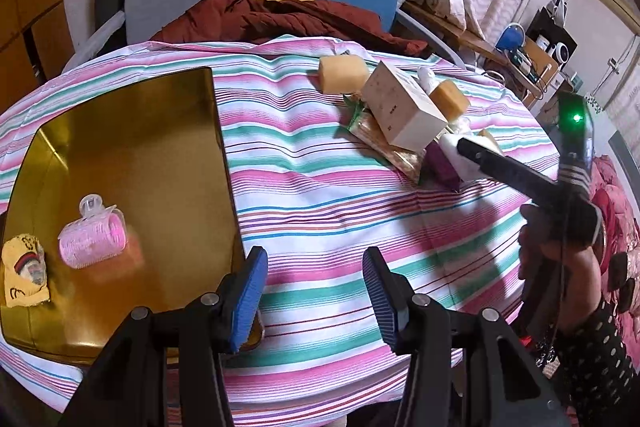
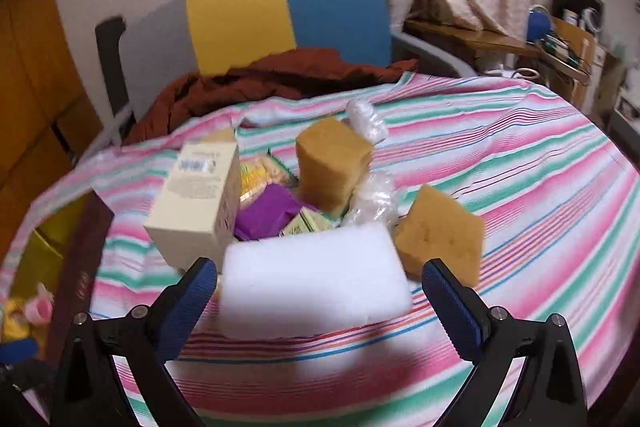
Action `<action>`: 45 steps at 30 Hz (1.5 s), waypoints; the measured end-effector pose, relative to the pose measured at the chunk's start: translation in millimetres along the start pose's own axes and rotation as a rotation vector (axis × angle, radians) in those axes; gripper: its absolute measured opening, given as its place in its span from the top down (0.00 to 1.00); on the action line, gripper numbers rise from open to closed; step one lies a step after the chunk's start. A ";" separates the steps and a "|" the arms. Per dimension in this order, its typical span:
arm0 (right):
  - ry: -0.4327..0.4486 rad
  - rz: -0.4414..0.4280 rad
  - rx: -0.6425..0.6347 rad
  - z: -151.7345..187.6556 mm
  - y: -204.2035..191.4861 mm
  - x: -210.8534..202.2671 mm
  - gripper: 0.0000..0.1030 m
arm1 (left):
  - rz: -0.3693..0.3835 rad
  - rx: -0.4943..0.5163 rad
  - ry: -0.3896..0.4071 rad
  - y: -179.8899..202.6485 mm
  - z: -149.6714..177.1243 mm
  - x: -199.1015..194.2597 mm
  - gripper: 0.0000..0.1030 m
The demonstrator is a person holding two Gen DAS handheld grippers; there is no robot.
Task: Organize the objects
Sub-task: 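Grasp the white sponge with the right gripper while the left grasps the cream box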
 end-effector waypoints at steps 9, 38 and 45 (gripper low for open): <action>-0.007 -0.146 0.035 19.7 -0.3 3.0 0.30 | 0.019 0.038 -0.019 24.1 -19.0 23.0 0.51; -0.122 -0.173 0.582 37.7 59.6 22.1 0.12 | -0.060 0.141 -0.082 110.0 -137.4 133.4 0.39; -0.106 -0.210 0.544 53.1 69.4 12.5 0.41 | -0.102 0.212 -0.111 111.0 -132.5 153.4 0.37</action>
Point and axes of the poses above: each gripper's, at about its wrist camera, not at the fingertips, and x roughly the way its jaws point, y to its right, z to its underside, the point moved 3 cm from there along x, roughly the way its jaws point, and after that the axes turned 7 degrees about z, right-handed, at the moved point
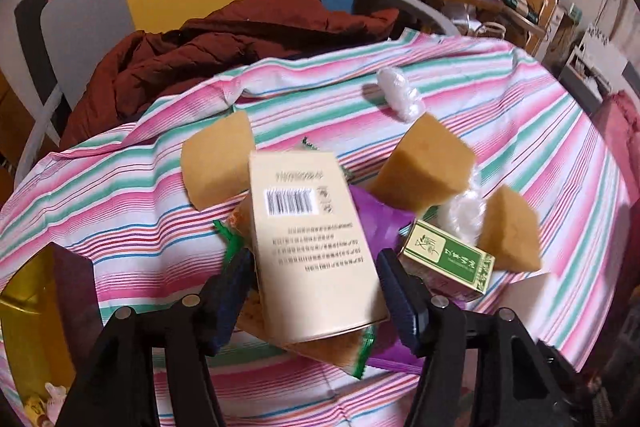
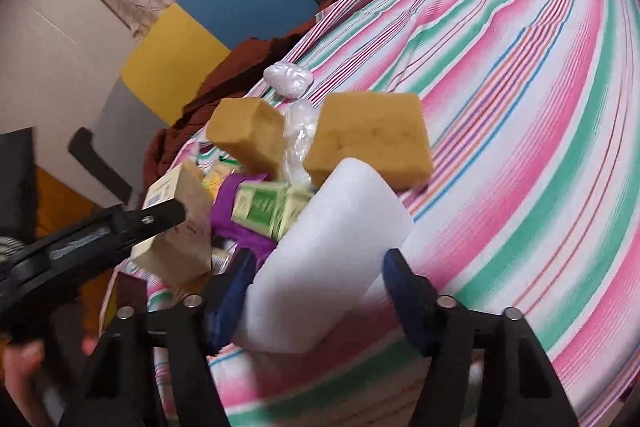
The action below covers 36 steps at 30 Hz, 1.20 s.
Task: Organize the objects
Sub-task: 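Grasp the white sponge with the right gripper while the left grasps the cream box, then carry the cream box and white sponge into the tray and release them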
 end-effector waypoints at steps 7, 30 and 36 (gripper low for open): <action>0.022 -0.010 -0.047 7.3 -1.9 -13.0 0.55 | 0.025 -0.013 0.005 -14.7 13.3 8.2 0.47; -0.016 -0.085 -0.107 40.7 -33.3 -40.4 0.77 | 0.143 -0.118 0.179 -71.7 113.7 -83.3 0.50; -0.029 -0.147 -0.181 62.0 -71.5 -57.7 0.77 | 0.131 -0.162 0.221 -97.7 144.1 -111.5 0.50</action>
Point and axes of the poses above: each gripper's, at about its wrist camera, not at the fingertips, and x roughly the way its jaws point, y to its right, z to its underside, the point moved 3 cm from there along x, roughly the way its jaws point, and after that the axes turned 7 degrees about z, right-handed, at the moved point
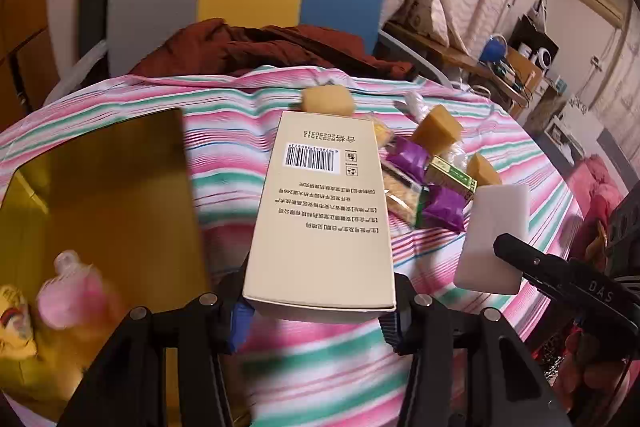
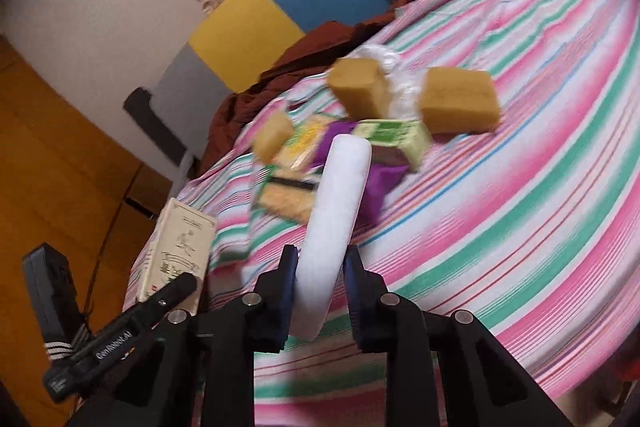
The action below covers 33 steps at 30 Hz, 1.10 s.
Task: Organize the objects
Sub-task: 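Carry the cream box and white sponge into the tray and release them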
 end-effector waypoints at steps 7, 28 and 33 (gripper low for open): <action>-0.040 -0.069 -0.139 25.7 -69.4 7.8 0.77 | -0.027 -0.097 0.036 -48.6 19.1 -36.2 0.50; -0.250 -0.156 -0.447 98.3 -246.9 87.9 0.77 | -0.258 -0.310 0.022 -235.3 12.6 -77.7 0.50; -0.286 -0.110 -0.454 84.6 -261.8 128.1 0.77 | -0.266 -0.337 -0.017 -262.7 2.1 -66.4 0.50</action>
Point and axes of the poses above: each gripper's, at about its wrist camera, not at the fingertips, and x roughly the way its jaws point, y to its right, z to its underside, the point moved 3 cm from there along x, roughly the way its jaws point, and after that the axes turned 7 degrees about z, right-handed, at the moved point
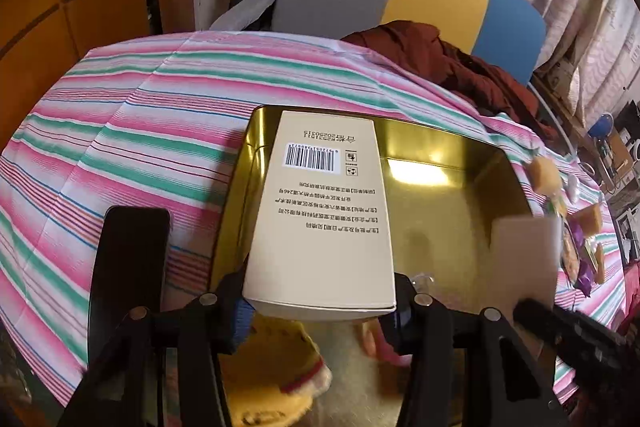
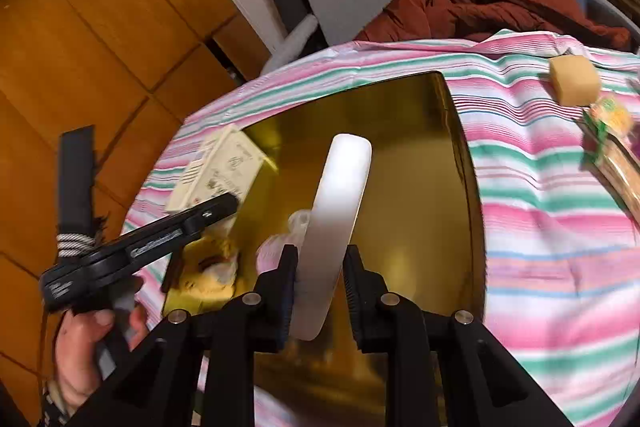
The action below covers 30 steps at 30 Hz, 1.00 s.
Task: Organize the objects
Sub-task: 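Carry the cream box and white sponge into the tray and release them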
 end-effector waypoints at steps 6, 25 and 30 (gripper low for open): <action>-0.017 0.021 0.015 -41.1 -10.6 33.8 0.77 | 0.001 -0.035 -0.045 -14.6 -12.8 17.7 0.50; 0.053 -0.024 -0.007 -40.3 -30.3 10.0 0.25 | 0.012 -0.111 0.030 -10.9 -21.7 2.2 0.48; 0.107 -0.011 0.005 -23.1 -14.4 -21.8 0.25 | 0.056 -0.132 0.114 1.9 -15.4 -24.9 0.48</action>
Point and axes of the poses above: each gripper's, at about its wrist camera, not at the fingertips, and x roughly the way its jaws point, y to its right, z to its underside, the point moved 3 cm from there along x, roughly the way its jaws point, and after that the axes turned 7 degrees about z, right-handed, at the moved point
